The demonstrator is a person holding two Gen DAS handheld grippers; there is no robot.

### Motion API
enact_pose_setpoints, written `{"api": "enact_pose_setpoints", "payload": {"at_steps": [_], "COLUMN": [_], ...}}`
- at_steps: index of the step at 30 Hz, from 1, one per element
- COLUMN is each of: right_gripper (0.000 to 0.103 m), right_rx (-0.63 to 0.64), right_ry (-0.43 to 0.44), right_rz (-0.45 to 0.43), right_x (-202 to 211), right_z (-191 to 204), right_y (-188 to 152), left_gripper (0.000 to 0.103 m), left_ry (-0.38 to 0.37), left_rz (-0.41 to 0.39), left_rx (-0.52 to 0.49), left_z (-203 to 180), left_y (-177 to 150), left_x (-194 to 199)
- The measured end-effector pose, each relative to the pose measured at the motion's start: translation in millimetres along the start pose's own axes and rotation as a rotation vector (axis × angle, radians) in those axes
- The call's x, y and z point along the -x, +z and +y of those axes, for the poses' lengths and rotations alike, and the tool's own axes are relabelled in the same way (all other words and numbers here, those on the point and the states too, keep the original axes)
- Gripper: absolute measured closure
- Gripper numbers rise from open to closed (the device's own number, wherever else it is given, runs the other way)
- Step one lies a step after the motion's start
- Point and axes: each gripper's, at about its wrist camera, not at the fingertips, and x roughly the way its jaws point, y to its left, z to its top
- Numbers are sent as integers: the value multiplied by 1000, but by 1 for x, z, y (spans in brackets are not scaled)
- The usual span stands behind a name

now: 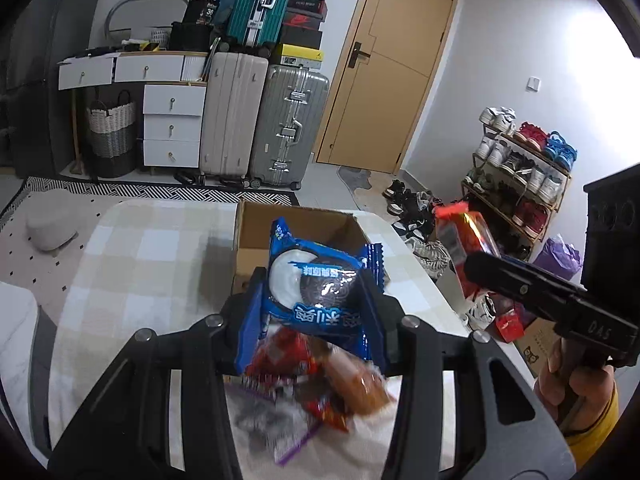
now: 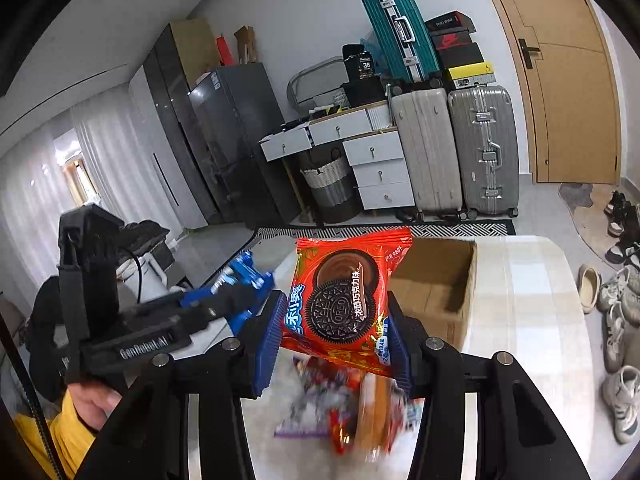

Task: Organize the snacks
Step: 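Carry both Oreo packs over the cardboard box and lower them inside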

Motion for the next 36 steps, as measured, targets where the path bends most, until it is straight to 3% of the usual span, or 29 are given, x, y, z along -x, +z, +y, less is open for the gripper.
{"api": "enact_pose_setpoints", "payload": {"at_steps": [7,16,25,36], "right_gripper": [55,55,55,55], "right_rx": [-43,-110,-127,-144], "right_ry": [-44,-62,-118,-137], "right_rz": [39,133,178,227], "right_x": [-67,-145,-175,-187], "right_z": [-35,-74,-99,-113], "right_y": [41,41,27,13], "left_gripper": [62,62,62,62], "left_ry": [15,35,56,75], "left_rz": [54,125,195,266], "left_rx": [45,16,32,62], "left_z": [12,12,25,32], "left_y": [35,53,48,35], "left_x": [-78,-178,-259,-311]}}
